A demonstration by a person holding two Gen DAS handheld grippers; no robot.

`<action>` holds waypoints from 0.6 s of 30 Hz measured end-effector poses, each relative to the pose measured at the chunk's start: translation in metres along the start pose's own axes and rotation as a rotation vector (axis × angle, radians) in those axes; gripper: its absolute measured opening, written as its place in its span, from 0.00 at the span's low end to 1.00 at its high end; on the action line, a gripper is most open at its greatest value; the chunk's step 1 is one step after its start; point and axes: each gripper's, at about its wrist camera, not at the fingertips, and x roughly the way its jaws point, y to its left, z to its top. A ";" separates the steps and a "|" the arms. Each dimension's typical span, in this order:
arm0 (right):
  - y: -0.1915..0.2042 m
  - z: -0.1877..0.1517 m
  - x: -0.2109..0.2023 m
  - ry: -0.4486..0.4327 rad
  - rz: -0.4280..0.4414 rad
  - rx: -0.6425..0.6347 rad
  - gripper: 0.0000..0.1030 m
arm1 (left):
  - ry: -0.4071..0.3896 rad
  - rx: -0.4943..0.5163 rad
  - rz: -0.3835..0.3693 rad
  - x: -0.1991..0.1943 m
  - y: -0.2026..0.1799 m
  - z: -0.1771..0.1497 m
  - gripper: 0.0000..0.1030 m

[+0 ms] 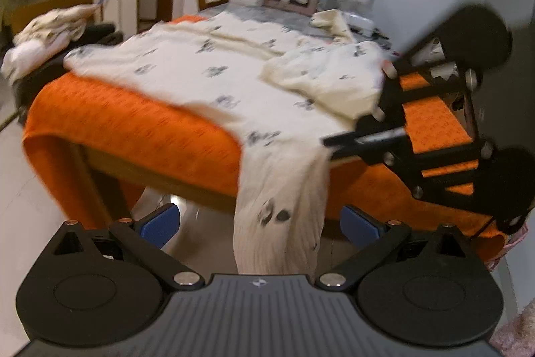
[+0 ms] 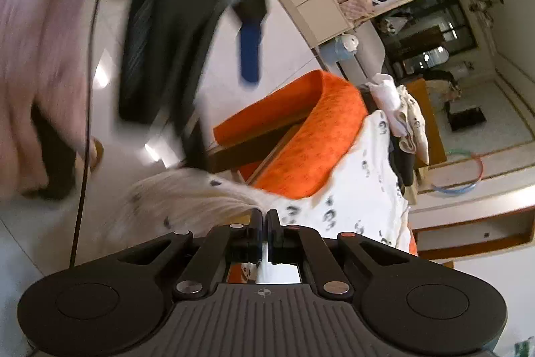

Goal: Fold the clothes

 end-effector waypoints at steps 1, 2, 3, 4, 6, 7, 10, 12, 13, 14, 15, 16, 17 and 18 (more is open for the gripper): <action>-0.008 0.002 -0.004 -0.003 0.008 0.020 0.05 | -0.007 0.012 0.001 0.004 -0.006 0.003 1.00; -0.016 0.003 -0.007 0.002 0.017 0.042 0.05 | -0.012 0.012 0.010 0.007 -0.010 0.006 1.00; -0.022 0.004 -0.009 0.004 0.026 0.060 0.05 | -0.016 0.012 0.020 0.011 -0.014 0.010 1.00; -0.028 0.005 -0.012 0.006 0.038 0.078 0.05 | -0.022 0.012 0.029 0.014 -0.018 0.013 1.00; -0.041 0.005 -0.015 0.011 0.059 0.112 0.05 | -0.053 0.017 0.047 0.016 -0.025 0.020 1.00; -0.047 0.004 -0.016 0.011 0.070 0.134 0.05 | -0.068 0.019 0.056 0.016 -0.029 0.023 1.00; -0.059 -0.001 -0.022 0.009 0.091 0.182 0.05 | -0.094 0.035 0.110 0.018 -0.041 0.031 1.00; -0.063 -0.002 -0.025 -0.004 0.093 0.194 0.05 | -0.114 0.025 0.185 0.022 -0.048 0.031 1.00; -0.064 -0.003 -0.026 -0.013 0.091 0.195 0.05 | -0.122 0.018 0.225 0.024 -0.051 0.032 1.00; -0.065 -0.003 -0.027 -0.022 0.090 0.195 0.05 | -0.120 -0.012 0.284 0.027 -0.055 0.034 1.00; -0.064 -0.003 -0.030 -0.033 0.091 0.189 0.05 | -0.119 -0.042 0.343 0.029 -0.059 0.035 1.00; -0.064 -0.003 -0.032 -0.043 0.091 0.184 0.05 | -0.130 -0.072 0.394 0.030 -0.063 0.035 1.00; -0.063 -0.003 -0.034 -0.053 0.091 0.179 0.05 | -0.143 -0.092 0.455 0.033 -0.070 0.033 1.00; -0.063 -0.003 -0.037 -0.063 0.091 0.173 0.05 | -0.155 -0.112 0.515 0.035 -0.078 0.031 1.00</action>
